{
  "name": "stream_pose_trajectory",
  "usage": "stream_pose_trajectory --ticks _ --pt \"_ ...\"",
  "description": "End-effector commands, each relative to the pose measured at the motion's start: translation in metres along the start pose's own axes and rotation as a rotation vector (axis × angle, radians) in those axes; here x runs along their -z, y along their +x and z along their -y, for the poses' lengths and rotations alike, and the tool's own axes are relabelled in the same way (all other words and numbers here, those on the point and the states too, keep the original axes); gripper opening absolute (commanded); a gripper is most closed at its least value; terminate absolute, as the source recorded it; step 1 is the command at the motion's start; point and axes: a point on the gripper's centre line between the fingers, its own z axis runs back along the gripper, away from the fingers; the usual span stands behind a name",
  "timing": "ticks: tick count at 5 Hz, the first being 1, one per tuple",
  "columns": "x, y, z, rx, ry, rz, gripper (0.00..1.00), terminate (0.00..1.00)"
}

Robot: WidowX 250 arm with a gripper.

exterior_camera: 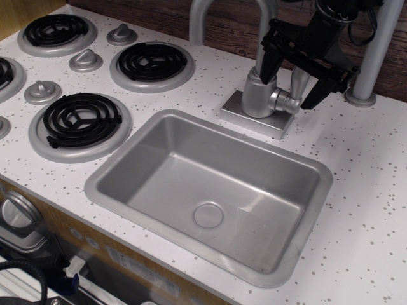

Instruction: Lever vertical to front

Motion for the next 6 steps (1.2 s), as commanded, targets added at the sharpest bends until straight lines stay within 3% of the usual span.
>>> stream_pose_trajectory --ticks 1,3,6 --pt "0.0 0.0 0.0 0.0 0.0 0.0 1.0 0.0" --pt "-0.012 0.025 -0.004 0.097 0.061 0.121 1.0 0.0" --pt "-0.015 0.046 -0.008 0.152 0.035 0.136 1.0 0.0"
